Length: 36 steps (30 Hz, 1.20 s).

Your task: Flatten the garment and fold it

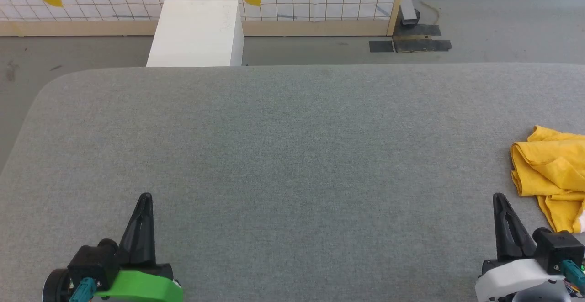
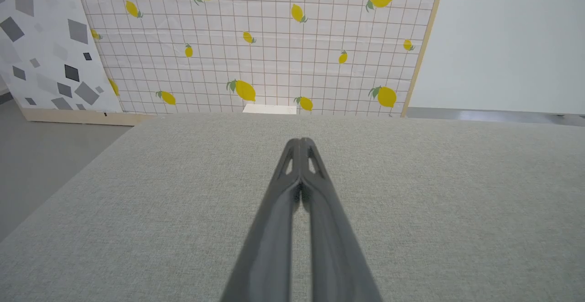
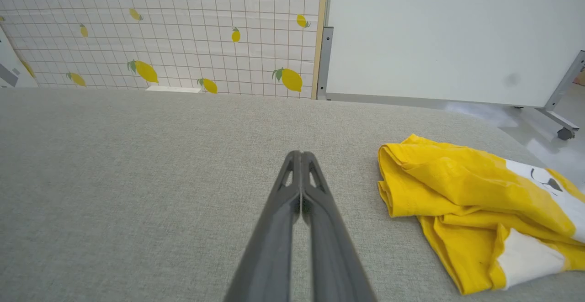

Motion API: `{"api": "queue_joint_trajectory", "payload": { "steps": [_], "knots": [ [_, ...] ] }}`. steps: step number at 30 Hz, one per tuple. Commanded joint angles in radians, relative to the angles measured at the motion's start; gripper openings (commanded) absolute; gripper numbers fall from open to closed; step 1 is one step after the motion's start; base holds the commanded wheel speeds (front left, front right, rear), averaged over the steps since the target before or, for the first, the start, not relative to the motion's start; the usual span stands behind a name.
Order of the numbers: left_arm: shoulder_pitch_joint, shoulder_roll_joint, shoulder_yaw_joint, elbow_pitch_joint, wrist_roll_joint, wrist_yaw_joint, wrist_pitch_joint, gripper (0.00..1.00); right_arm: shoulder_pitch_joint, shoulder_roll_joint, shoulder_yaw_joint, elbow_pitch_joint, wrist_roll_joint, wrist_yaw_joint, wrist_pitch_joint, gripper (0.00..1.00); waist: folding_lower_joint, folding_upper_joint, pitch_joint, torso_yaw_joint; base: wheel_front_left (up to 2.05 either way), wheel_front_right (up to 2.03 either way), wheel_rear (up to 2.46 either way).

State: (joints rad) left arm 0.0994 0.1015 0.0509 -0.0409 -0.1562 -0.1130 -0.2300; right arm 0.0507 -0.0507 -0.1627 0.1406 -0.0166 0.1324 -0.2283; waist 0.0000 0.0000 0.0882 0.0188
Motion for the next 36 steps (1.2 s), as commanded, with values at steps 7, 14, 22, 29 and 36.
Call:
{"api": "queue_joint_trajectory", "payload": {
  "steps": [7,14,22,29,36],
  "knots": [
    [-0.016,-0.007,-0.005,0.004,0.02,0.012,0.018,0.0,-0.009,0.0,0.014,-0.017,0.003,0.0,0.017,0.0,0.0,0.0,-0.006,-0.001,0.0,0.0,0.0],
    [-0.022,-0.01,-0.008,0.007,0.029,0.018,0.032,0.0,-0.012,0.0,0.024,-0.025,0.004,0.0,0.032,0.0,0.0,0.0,-0.011,-0.002,0.0,0.0,0.0],
    [-0.028,-0.014,-0.011,0.01,0.039,0.026,0.049,0.0,-0.015,0.0,0.036,-0.034,0.005,0.0,0.048,0.0,0.0,0.0,-0.018,-0.004,0.0,0.0,0.0],
    [-0.034,-0.017,-0.014,0.012,0.048,0.033,0.063,0.0,-0.018,0.0,0.046,-0.043,0.006,-0.001,0.062,0.0,0.0,0.0,-0.023,-0.005,0.0,0.0,0.0],
    [-0.039,-0.019,-0.017,0.014,0.057,0.04,0.077,0.0,-0.02,0.0,0.055,-0.051,0.007,-0.001,0.076,0.0,0.0,0.0,-0.029,-0.006,0.0,0.0,0.0]
  ]
}}
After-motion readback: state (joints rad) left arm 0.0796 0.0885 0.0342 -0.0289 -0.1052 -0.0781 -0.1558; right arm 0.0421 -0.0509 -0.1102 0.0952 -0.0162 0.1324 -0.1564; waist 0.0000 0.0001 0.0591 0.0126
